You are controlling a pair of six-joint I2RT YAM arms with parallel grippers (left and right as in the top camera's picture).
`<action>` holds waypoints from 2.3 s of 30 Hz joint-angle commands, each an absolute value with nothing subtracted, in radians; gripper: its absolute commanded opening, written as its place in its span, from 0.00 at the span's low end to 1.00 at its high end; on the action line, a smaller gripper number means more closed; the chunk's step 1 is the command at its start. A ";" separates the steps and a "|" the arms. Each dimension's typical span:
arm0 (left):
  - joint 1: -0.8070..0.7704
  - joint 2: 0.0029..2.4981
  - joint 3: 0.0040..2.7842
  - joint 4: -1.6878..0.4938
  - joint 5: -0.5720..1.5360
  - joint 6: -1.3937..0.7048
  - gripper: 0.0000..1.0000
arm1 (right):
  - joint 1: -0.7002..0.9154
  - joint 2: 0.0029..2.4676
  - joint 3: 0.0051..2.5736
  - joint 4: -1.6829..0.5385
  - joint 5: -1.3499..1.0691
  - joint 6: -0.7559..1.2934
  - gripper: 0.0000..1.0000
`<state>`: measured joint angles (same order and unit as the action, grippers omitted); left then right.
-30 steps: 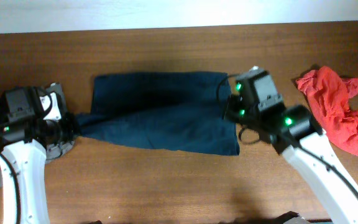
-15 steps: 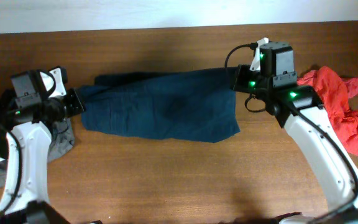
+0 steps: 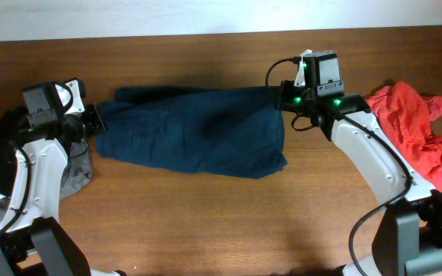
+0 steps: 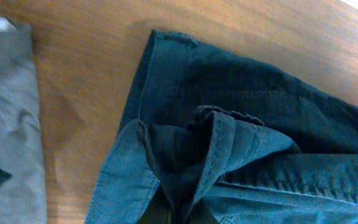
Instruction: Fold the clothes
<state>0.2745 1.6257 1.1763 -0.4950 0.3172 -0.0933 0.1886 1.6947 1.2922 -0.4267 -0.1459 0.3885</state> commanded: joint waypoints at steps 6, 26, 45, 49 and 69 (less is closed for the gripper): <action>0.240 1.697 1.194 -0.429 0.207 -0.073 0.06 | 0.162 1.740 1.306 -0.359 -0.101 0.371 0.04; 0.263 1.731 1.346 -0.527 0.074 -0.028 0.54 | 0.103 1.747 1.309 -0.409 -0.068 0.370 0.68; 0.260 1.916 1.324 -0.749 0.292 -0.028 0.69 | 0.085 1.890 1.297 -0.756 -0.380 0.160 0.83; 0.249 1.955 1.324 -0.726 0.298 -0.028 0.68 | 0.102 1.972 1.296 -0.721 -0.397 0.162 0.61; 0.169 1.977 1.324 -0.731 0.282 -0.028 0.01 | -0.043 1.994 1.298 -0.861 -0.036 0.266 0.04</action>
